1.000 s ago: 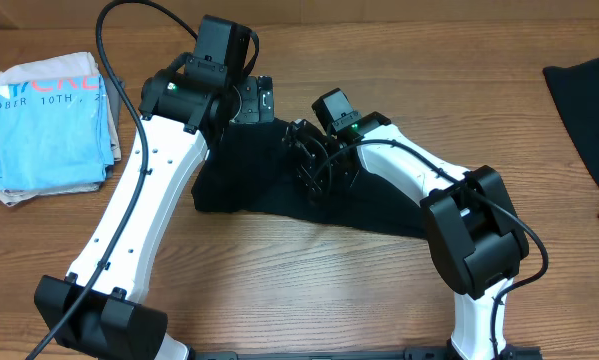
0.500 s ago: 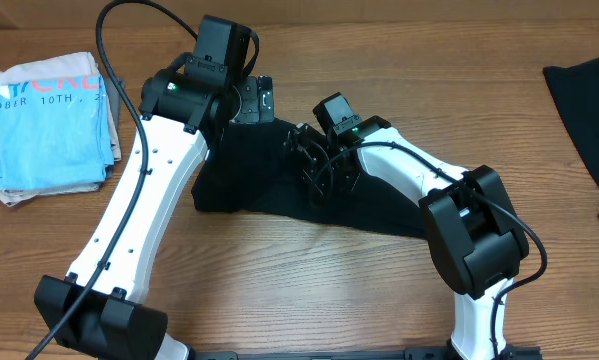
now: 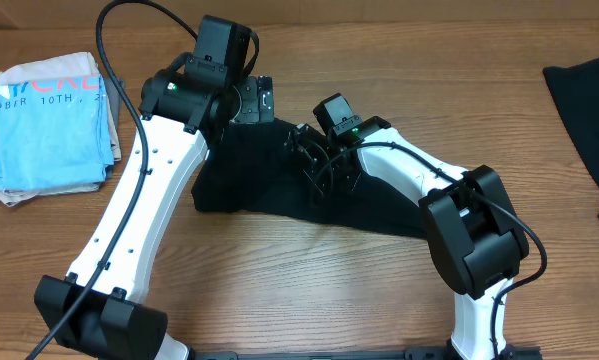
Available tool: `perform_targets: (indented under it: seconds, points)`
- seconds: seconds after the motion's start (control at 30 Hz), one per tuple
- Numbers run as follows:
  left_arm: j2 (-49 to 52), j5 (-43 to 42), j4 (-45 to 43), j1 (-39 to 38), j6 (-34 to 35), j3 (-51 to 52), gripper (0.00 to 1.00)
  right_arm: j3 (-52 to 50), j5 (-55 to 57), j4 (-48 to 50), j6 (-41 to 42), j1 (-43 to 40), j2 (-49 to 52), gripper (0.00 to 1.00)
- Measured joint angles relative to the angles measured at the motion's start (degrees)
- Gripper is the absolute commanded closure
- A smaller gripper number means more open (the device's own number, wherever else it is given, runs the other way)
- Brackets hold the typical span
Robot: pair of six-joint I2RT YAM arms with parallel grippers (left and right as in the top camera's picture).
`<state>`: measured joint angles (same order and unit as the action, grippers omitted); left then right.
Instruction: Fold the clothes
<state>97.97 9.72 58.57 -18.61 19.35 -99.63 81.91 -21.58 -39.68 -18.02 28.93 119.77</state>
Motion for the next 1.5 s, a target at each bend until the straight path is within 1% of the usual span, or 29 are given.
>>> perform_targets:
  seconds: [0.17, 0.33, 0.67, 0.8, 0.83, 0.87, 0.9, 0.93, 1.0, 1.13, 1.33, 1.5]
  points:
    - [0.0, 0.0, 0.0, 0.0, 0.0, 0.0, 0.00, 0.2, -0.7, -3.0, 0.1, 0.0, 0.0, 0.96]
    - [0.0, 0.0, 0.0, 0.0, 0.0, 0.0, 0.00, 1.6, -1.6, -6.7, 2.0, 0.0, 0.0, 0.96]
    - [0.0, 0.0, 0.0, 0.0, 0.0, 0.0, 0.00, 2.5, -1.8, -7.5, 7.3, 1.6, 0.0, 0.96]
    - [0.0, 0.0, 0.0, 0.0, 0.0, 0.0, 0.00, 2.5, -1.9, -7.5, 8.4, 3.2, 0.0, 0.94]
    - [0.0, 0.0, 0.0, 0.0, 0.0, 0.0, 0.00, 2.5, -1.9, -7.5, 8.6, 3.6, 0.0, 0.93]
    - [0.0, 0.0, 0.0, 0.0, 0.0, 0.0, 0.00, 2.5, -1.9, -7.5, 8.8, 4.0, 0.0, 0.79]
    - [0.0, 0.0, 0.0, 0.0, 0.0, 0.0, 0.00, 2.5, -2.0, -7.5, 9.3, 4.3, 0.0, 0.72]
    - [0.0, 0.0, 0.0, 0.0, 0.0, 0.0, 0.00, 2.5, -2.0, -7.5, 9.2, 4.6, 0.0, 0.69]
    - [0.0, 0.0, 0.0, 0.0, 0.0, 0.0, 0.00, 2.5, -2.2, -7.5, 9.3, 5.0, 0.0, 0.60]
    - [0.0, 0.0, 0.0, 0.0, 0.0, 0.0, 0.00, 2.5, -2.2, -7.6, 10.5, 5.3, 0.0, 0.59]
    - [0.0, 0.0, 0.0, 0.0, 0.0, 0.0, 0.00, 2.5, -5.3, -9.6, 12.0, 5.2, 0.2, 0.45]
    - [0.0, 0.0, 0.0, 0.0, 0.0, 0.0, 0.00, 2.5, -7.9, -11.1, 12.0, 5.2, 0.4, 0.42]
